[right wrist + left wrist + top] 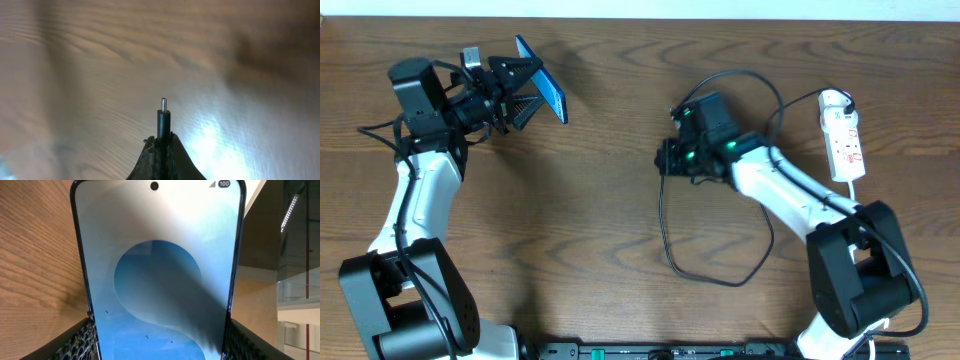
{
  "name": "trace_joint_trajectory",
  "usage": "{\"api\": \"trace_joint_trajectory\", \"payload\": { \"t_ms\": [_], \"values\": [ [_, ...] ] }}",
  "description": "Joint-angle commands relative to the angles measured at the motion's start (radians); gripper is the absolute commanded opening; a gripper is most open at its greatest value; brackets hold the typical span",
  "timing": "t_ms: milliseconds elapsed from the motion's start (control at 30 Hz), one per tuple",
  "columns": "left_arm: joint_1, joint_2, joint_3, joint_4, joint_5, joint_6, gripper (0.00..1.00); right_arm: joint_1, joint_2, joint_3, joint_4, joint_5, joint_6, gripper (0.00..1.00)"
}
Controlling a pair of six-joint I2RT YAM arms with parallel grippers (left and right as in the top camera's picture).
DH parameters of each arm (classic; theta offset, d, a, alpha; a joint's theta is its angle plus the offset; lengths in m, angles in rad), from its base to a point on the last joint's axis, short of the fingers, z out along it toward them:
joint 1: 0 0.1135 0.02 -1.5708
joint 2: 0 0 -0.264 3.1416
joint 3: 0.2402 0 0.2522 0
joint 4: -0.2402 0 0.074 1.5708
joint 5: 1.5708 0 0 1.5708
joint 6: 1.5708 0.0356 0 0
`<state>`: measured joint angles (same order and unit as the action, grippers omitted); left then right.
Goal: Plug charger to phone and switch on socket
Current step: 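Lift the connector with the right gripper and move it forward, then carry the connector toward the phone's bottom with the right gripper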
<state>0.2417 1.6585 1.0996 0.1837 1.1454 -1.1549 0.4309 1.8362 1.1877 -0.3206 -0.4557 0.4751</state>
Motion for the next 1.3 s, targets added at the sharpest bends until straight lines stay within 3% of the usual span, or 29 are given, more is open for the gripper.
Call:
{"api": "trace_joint_trajectory", "payload": {
  "t_ms": [0,167,333,467,767,1267],
  "values": [
    [0.005,-0.014,0.002,0.012,0.021,0.003,0.07,-0.064,0.000,0.022,0.054,-0.236,-0.171,0.01],
    [0.005,-0.014,0.002,0.012,0.021,0.018,0.07,-0.158,0.000,0.022,0.138,-0.464,-0.385,0.01],
    [0.005,-0.014,0.002,0.012,0.021,0.029,0.07,-0.221,0.000,0.022,0.158,-0.528,-0.466,0.01],
    [0.005,-0.015,0.002,0.012,0.015,0.090,0.07,-0.252,0.000,0.022,0.201,-0.569,-0.469,0.01],
    [0.001,-0.014,0.002,0.011,-0.063,0.093,0.07,-0.266,0.001,0.022,0.243,-0.613,-0.474,0.01],
    [-0.125,-0.014,0.002,-0.060,-0.148,0.141,0.07,-0.238,0.001,0.022,0.226,-0.613,-0.473,0.01]
  ]
}}
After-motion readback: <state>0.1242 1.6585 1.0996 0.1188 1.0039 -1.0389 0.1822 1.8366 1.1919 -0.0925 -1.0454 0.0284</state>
